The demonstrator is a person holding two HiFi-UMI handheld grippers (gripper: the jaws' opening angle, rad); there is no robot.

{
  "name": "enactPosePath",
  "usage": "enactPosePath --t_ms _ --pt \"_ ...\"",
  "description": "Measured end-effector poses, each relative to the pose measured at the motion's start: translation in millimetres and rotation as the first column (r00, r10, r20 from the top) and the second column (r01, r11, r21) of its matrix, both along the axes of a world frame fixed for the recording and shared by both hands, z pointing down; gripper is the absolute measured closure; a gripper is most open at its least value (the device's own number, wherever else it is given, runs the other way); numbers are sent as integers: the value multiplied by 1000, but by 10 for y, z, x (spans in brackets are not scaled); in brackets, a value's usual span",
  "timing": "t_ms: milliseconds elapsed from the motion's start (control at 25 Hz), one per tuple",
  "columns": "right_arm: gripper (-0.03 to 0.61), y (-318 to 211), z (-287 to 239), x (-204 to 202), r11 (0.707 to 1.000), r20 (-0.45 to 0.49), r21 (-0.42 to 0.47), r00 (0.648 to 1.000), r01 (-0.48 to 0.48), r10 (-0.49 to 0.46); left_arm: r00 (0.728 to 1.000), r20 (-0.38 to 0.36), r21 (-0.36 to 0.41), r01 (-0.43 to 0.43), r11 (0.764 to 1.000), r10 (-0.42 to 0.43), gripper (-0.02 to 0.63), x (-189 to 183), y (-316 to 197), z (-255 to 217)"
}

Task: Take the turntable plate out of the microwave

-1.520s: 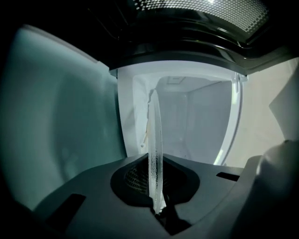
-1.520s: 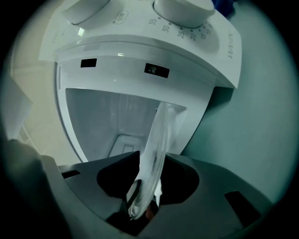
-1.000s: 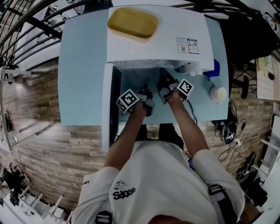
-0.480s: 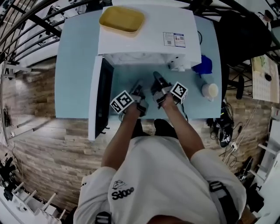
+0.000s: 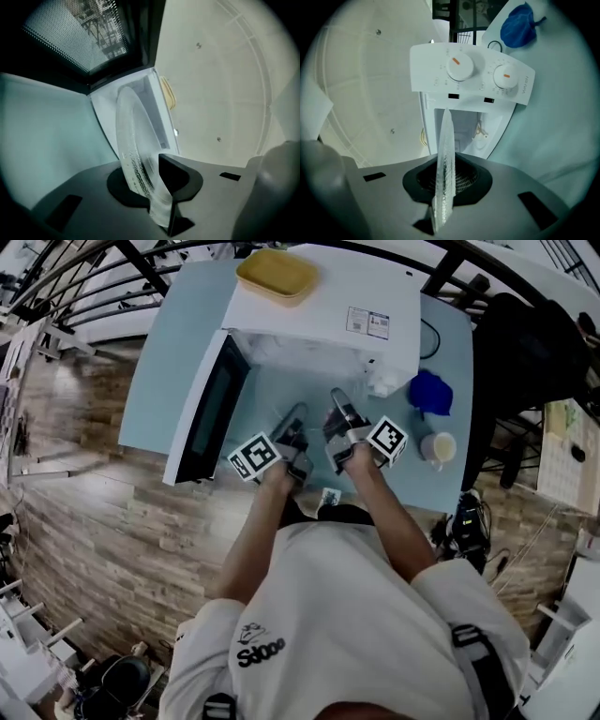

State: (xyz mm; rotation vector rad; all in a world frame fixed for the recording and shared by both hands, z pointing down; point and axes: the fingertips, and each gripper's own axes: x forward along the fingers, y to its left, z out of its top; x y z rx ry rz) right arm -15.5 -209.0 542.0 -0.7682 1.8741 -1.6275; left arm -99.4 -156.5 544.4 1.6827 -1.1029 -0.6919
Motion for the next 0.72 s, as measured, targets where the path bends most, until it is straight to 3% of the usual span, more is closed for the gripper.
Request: enactPosePath --t_ms 120,360,560,640,720 --pt "555 105 -229 47 999 9 28 999 33 -34 1000 5 54 24 998 -24 537 62 133 -245" --pt "554 321 -362 155 998 73 -47 997 44 -41 998 36 87 43 995 -46 538 164 356 -507" --pt "555 466 -658 152 997 48 22 996 71 -72 996 48 108 69 992 -75 540 133 553 -682" --pt "555 480 -846 132 996 60 56 995 76 -79 997 -4 158 72 985 -72 540 172 562 -903" --pt "555 500 -1072 138 992 80 103 994 71 -79 998 19 221 57 974 -63 540 184 565 -1124"
